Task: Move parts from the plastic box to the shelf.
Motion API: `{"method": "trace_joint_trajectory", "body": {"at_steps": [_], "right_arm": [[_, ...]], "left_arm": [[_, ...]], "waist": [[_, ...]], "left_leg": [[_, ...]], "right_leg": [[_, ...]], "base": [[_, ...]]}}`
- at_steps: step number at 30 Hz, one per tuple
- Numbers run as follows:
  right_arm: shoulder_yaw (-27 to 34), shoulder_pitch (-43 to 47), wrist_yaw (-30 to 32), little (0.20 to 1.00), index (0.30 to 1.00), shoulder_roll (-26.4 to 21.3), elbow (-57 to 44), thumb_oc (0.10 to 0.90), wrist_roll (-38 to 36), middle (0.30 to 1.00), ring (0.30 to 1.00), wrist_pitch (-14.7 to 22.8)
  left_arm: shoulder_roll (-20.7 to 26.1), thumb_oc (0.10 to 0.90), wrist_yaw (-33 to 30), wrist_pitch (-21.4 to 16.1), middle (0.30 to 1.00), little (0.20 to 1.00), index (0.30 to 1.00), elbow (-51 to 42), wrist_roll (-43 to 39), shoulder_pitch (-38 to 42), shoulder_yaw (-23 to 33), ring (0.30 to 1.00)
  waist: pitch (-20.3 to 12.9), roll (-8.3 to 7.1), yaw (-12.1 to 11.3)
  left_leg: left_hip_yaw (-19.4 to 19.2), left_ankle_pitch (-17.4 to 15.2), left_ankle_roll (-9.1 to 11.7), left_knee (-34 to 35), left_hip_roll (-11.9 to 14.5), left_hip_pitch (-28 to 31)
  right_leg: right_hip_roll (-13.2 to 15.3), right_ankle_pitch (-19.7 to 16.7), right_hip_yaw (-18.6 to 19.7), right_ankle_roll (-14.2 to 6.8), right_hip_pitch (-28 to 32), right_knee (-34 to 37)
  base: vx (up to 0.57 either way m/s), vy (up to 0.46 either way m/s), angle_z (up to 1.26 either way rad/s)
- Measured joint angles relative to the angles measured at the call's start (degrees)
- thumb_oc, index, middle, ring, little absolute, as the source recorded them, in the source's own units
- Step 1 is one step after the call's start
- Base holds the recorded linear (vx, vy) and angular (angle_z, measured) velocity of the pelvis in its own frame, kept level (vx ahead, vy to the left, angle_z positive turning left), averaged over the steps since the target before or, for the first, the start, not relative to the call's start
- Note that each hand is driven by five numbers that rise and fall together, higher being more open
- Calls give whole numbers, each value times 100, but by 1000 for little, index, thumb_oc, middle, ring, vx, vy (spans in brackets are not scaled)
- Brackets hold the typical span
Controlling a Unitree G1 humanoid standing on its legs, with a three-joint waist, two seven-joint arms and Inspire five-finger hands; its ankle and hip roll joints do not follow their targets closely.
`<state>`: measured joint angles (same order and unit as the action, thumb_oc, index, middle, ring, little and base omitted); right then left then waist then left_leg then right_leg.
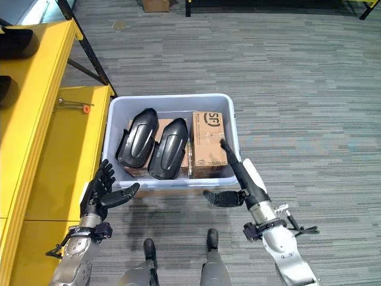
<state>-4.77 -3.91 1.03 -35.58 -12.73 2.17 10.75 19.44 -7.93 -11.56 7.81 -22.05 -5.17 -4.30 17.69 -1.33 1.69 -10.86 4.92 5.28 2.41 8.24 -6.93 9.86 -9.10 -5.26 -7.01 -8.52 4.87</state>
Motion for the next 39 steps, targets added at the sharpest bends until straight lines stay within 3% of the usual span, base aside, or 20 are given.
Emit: {"method": "trace_joint_trajectory", "body": {"at_steps": [5, 10, 16, 19, 22, 29, 39], "right_arm": [[-47, 1011, 74, 1000, 1000, -390, -34, 900, 236, 1000, 1000, -7], [-784, 2325, 224, 1000, 1000, -384, 28, 900, 405, 1000, 1000, -19], [-1789, 3745, 285, 1000, 1000, -106, 1107, 900, 434, 1000, 1000, -145], [-2286, 4599, 314, 1000, 1000, -83, 1990, 900, 436, 1000, 1000, -456], [-2362, 4970, 391, 1000, 1000, 60, 2450, 900, 419, 1000, 1000, -564], [-2375, 5498, 815, 1000, 1000, 435, 3191, 900, -90, 1000, 1000, -764], [-2378, 6126, 1227, 1000, 1000, 949, 4730, 900, -836, 1000, 1000, -943]], "left_arm": [[22, 900, -6, 11, 1000, 1000, 1000, -4, -2, 49, -32, 1000], [53, 900, -5, 64, 1000, 1000, 1000, 1, -1, 182, -297, 1000], [57, 900, -31, 74, 1000, 1000, 1000, 6, -6, 334, -345, 1000], [78, 900, -65, 95, 1000, 1000, 1000, 11, -11, 463, -328, 1000], [137, 900, -107, 127, 1000, 1000, 1000, 20, -22, 440, -336, 1000], [260, 900, -297, 143, 1000, 1000, 1000, 146, -25, 895, -489, 1000], [281, 900, -537, 35, 1000, 1000, 1000, 169, -29, 1155, -521, 1000]], "waist": [[13, -88, -40], [65, -196, -191], [247, -397, -333], [471, -419, -520], [658, -401, -700], [1014, -308, -764], [1118, -293, -808]], "left_leg": [[180, 7, 5, -202, 31, -454], [252, 26, 32, -311, 80, -723], [300, 87, 48, -321, 88, -924], [347, 115, 56, -329, 89, -1019], [370, 118, 57, -334, 84, -1101], [406, 117, 56, -415, 80, -1310], [334, 129, 76, -574, 151, -1713]], "right_leg": [[-29, -57, -162, 34, -245, -1], [-98, -104, -218, 85, -435, -1], [-106, -148, -251, 109, -609, 0], [-125, -163, -298, 116, -664, 0], [-107, -163, -321, 116, -725, 0], [-110, -172, -332, 126, -875, -2], [-150, -328, -221, 190, -1277, -2]], "base": [[-38, -14, 16], [-16, -8, 4], [-9, -7, 2], [-14, -17, 6], [-49, -19, 4], [-42, -9, 2], [-24, 12, -5]]}}
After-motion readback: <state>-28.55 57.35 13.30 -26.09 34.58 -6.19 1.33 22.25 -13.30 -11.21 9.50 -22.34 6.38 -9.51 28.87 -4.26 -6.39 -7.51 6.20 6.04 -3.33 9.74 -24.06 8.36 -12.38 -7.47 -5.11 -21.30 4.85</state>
